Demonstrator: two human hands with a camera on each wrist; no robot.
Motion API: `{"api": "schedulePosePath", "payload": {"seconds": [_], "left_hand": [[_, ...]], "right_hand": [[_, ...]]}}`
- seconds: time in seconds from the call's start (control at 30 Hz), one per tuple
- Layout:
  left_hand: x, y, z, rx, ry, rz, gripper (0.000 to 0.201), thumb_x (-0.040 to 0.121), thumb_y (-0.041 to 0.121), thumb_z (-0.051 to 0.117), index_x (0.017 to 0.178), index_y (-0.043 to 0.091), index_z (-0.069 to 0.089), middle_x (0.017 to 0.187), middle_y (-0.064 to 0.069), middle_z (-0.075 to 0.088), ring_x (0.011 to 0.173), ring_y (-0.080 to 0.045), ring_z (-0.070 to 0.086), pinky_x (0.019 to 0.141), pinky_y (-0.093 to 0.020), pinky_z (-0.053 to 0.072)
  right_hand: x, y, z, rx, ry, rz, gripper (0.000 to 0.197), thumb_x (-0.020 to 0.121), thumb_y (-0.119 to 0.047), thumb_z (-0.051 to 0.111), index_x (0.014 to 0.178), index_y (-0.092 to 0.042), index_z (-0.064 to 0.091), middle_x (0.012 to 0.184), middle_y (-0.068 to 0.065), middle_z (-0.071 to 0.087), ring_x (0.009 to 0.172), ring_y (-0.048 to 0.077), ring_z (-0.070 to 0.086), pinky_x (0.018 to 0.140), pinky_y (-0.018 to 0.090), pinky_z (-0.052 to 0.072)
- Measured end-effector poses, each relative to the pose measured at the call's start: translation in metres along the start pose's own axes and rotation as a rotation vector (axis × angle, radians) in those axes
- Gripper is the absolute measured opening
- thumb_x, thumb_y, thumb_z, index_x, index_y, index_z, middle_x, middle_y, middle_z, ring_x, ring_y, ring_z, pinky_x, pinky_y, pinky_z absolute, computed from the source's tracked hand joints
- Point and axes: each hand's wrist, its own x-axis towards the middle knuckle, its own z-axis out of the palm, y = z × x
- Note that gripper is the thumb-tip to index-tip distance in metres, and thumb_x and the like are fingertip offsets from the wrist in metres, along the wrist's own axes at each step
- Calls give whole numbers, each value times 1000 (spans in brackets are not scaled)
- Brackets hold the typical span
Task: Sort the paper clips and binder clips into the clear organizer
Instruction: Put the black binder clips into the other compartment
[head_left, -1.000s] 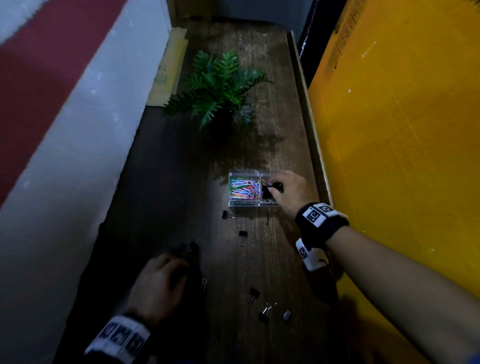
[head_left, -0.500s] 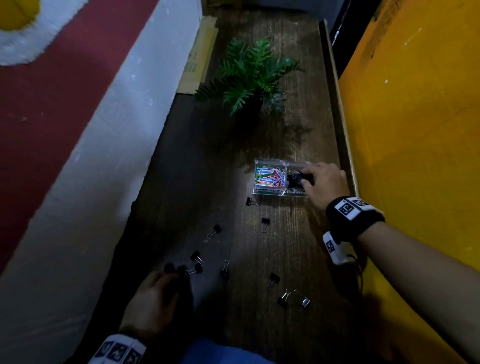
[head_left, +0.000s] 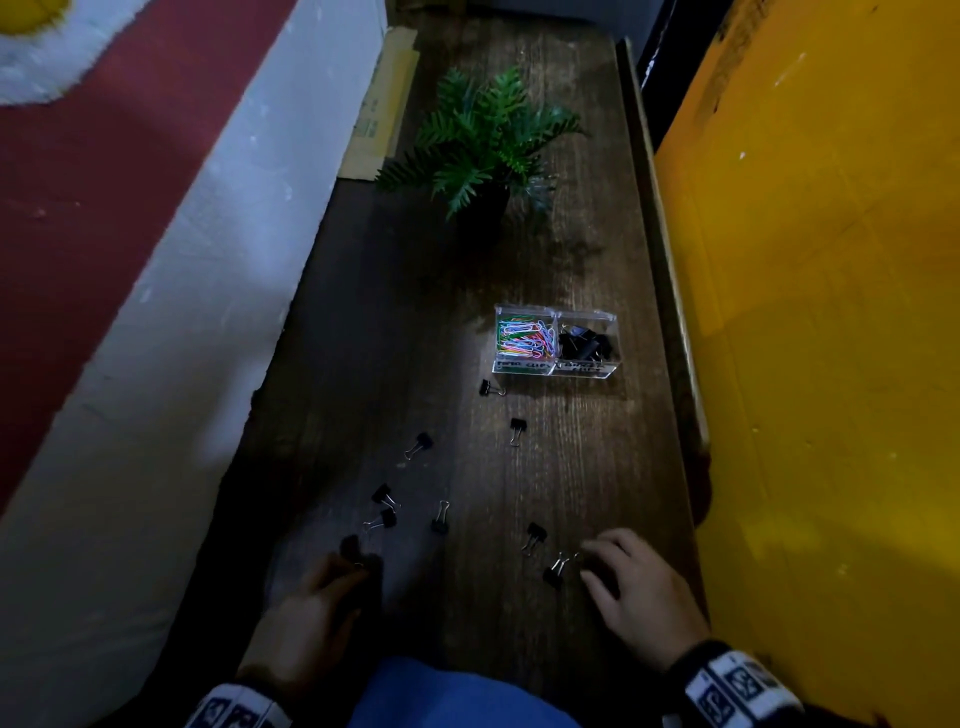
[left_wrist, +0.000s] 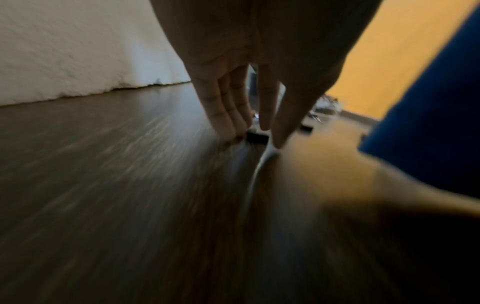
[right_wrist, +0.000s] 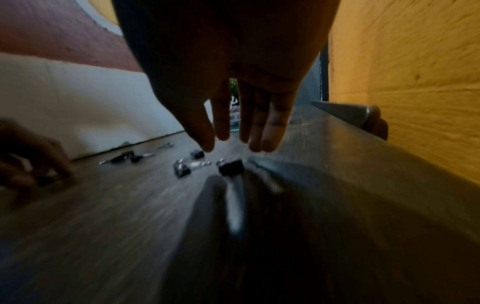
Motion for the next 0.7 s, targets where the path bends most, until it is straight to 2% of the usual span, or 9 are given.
{"api": "schedulePosePath", "payload": {"seconds": [0.07, 0.17, 0.33, 0.43, 0.5, 0.6, 0.7], "left_hand": [[0, 1, 2, 11, -7, 16, 38, 87, 34, 56, 125, 38, 54, 128, 11, 46, 101, -11, 59, 83, -31, 50], [0, 4, -1, 4, 29, 28, 35, 86, 31, 59, 121, 36, 59, 127, 9, 51, 100, -14, 62, 81, -29, 51], [1, 10, -2, 30, 13, 7, 30, 85, 38, 59, 115, 36, 63, 125, 8, 52, 103, -13, 60, 88, -29, 48], [-1, 15, -1, 30, -9, -34, 26, 87, 45, 53, 111, 38, 62, 125, 11, 46, 105, -9, 56, 90, -26, 46], [-1, 19, -1, 44, -11, -67, 25, 89, 43, 51, 111, 37, 61, 126, 10, 46, 105, -9, 55, 90, -24, 45], [-1, 21, 1, 25, 15, -84, 26, 89, 36, 53, 114, 34, 59, 125, 6, 49, 104, -11, 56, 88, -25, 44], [-3, 22, -1, 26, 12, -81, 27, 88, 38, 52, 115, 36, 56, 126, 7, 47, 104, -10, 55, 90, -26, 44]], "right_hand": [[-9, 2, 12, -30, -32, 69, 31, 81, -35, 70, 111, -26, 66, 108, -10, 55, 94, 4, 54, 77, 14, 44], [-14, 1, 21, -40, 5, 80, 30, 71, -25, 80, 100, -22, 72, 95, -9, 59, 82, 5, 56, 68, 15, 45], [-14, -5, 16, -62, -3, 114, 25, 78, -18, 73, 102, -22, 71, 99, -8, 58, 87, 4, 52, 72, 15, 41], [-16, -11, 14, -78, -14, 129, 24, 86, -25, 63, 110, -28, 65, 106, -12, 55, 95, 2, 48, 77, 14, 38], [-20, -17, 12, -47, 4, 139, 25, 88, -29, 60, 113, -30, 62, 107, -14, 54, 95, 0, 48, 78, 14, 39], [-21, -34, 12, 11, 26, 86, 26, 87, -27, 63, 113, -29, 61, 106, -14, 54, 93, 1, 51, 77, 13, 42], [-14, -50, 13, 19, 7, 18, 27, 89, -26, 60, 116, -30, 59, 110, -13, 52, 95, 1, 51, 80, 13, 44]]}}
